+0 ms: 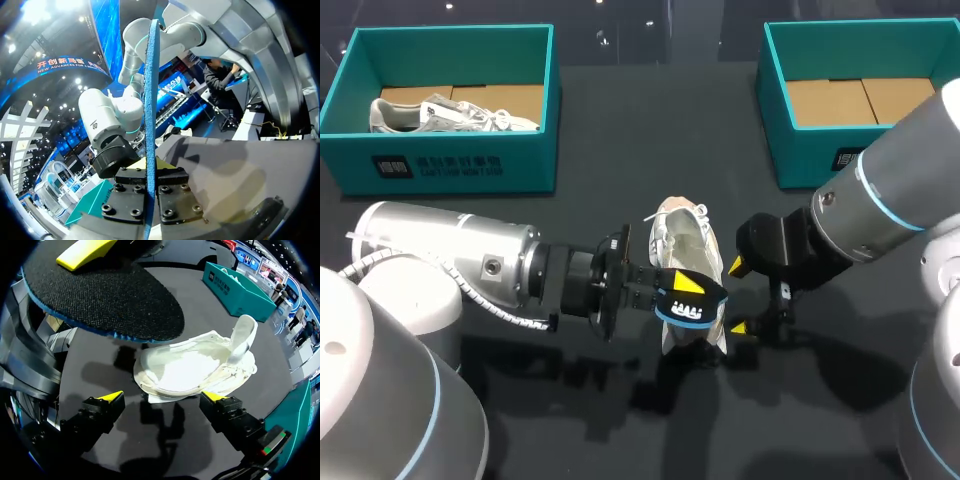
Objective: Take the shoe out of the shoebox, open the shoe tongue, remove and reinsert the insole, then place the shoe into the shoebox
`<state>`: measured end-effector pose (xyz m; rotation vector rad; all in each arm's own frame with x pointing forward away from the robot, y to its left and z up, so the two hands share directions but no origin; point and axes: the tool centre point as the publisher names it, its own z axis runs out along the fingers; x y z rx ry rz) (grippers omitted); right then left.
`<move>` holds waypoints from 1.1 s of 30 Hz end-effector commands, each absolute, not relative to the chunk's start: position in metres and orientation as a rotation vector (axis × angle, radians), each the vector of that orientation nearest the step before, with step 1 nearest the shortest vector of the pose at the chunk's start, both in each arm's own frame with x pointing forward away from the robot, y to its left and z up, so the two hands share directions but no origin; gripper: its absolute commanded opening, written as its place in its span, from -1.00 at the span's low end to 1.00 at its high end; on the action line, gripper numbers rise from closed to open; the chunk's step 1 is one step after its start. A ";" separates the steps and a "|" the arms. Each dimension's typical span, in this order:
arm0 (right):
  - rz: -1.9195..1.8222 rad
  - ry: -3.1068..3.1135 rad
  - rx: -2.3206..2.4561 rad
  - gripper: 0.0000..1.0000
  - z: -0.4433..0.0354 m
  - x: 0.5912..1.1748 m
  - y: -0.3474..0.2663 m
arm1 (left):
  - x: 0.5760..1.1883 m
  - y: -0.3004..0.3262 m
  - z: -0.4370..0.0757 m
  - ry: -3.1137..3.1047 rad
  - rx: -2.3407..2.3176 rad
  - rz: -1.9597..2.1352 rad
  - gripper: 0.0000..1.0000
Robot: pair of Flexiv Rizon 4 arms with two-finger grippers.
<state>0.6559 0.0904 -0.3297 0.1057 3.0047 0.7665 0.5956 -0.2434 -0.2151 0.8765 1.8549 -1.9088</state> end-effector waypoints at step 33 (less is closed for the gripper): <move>0.774 3.002 0.181 1.00 -0.372 0.677 0.088 | 0.587 -0.257 -0.227 1.919 0.856 -1.948 -1.00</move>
